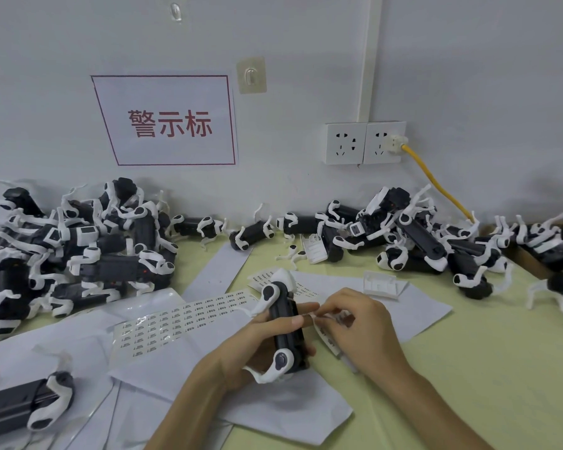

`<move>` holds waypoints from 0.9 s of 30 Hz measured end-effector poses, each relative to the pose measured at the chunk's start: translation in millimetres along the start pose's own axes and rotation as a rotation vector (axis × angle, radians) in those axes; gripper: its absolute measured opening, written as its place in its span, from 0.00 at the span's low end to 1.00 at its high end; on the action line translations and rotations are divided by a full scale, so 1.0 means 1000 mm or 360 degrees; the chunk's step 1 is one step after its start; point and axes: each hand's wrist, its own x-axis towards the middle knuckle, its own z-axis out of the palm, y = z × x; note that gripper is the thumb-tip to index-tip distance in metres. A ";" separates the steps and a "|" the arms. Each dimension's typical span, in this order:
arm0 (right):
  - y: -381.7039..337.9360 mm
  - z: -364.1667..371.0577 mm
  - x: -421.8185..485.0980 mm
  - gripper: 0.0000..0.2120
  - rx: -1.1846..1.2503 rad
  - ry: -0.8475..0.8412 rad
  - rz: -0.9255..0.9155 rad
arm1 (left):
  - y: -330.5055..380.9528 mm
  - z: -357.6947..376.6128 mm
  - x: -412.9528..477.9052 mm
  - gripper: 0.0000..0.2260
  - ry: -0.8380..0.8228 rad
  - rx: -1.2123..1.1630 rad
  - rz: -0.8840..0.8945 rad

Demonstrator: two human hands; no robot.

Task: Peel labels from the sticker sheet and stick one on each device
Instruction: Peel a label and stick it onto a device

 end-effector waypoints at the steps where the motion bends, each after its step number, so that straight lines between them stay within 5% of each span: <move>1: 0.000 0.000 0.000 0.09 -0.0014 0.0011 -0.0017 | 0.001 0.001 -0.001 0.26 -0.0016 0.0018 0.0021; 10: 0.002 0.003 -0.002 0.10 -0.0070 0.0053 -0.0074 | -0.001 0.000 0.001 0.25 0.0048 -0.0073 0.0022; 20: -0.004 -0.018 0.012 0.15 0.1486 -0.0235 0.0773 | 0.002 0.000 0.001 0.24 0.0044 -0.0224 0.0091; 27: 0.001 -0.016 0.014 0.17 0.1663 -0.0339 0.0830 | -0.001 -0.008 0.005 0.32 -0.0210 -0.0255 0.0285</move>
